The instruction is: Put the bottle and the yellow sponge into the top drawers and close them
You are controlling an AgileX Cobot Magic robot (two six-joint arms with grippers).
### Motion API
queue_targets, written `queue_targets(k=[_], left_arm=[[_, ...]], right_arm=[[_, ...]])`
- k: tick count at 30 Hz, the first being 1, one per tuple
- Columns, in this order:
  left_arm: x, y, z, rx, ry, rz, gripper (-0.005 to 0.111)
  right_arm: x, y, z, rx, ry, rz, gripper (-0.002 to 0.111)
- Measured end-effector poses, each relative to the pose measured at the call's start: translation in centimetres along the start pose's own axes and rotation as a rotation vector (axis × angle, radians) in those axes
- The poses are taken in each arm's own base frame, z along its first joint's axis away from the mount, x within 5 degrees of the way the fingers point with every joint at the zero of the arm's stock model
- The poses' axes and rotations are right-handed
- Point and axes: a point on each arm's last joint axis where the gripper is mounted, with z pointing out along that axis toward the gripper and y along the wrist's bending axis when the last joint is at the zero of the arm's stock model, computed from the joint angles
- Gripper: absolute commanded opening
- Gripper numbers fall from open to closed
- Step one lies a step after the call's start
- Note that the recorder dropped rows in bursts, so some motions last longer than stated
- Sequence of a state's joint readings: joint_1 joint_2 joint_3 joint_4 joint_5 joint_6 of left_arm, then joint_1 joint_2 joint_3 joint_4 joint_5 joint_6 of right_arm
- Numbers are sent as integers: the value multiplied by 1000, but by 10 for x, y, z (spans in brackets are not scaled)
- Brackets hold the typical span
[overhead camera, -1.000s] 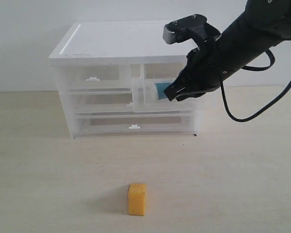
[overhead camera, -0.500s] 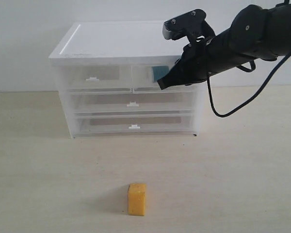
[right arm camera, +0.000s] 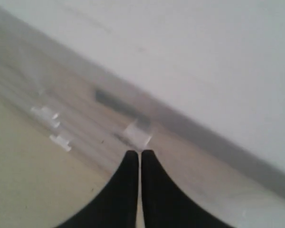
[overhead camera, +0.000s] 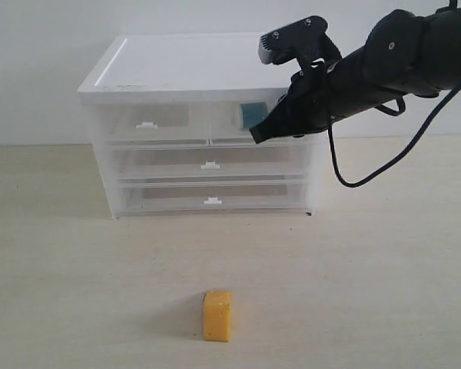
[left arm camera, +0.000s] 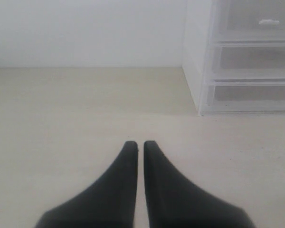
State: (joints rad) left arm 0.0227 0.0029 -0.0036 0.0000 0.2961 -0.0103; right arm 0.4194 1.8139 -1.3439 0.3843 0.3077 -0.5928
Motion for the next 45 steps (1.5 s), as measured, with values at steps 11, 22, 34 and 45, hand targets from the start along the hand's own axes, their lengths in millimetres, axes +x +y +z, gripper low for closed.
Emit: queue_targets(k=[11,22,34,45], left_arm=[[0,0,0,0,0,0,4],[0,0,0,0,0,0,4],[0,0,0,0,0,0,4],[0,0,0,0,0,0,4]], right_arm=[[7,-2,-65,33,311,-92,0],[30,-75,-156,360,397,206,0],[79,-50,-243,489,91,315,0],[122,8,-299,503,-334,299,0]])
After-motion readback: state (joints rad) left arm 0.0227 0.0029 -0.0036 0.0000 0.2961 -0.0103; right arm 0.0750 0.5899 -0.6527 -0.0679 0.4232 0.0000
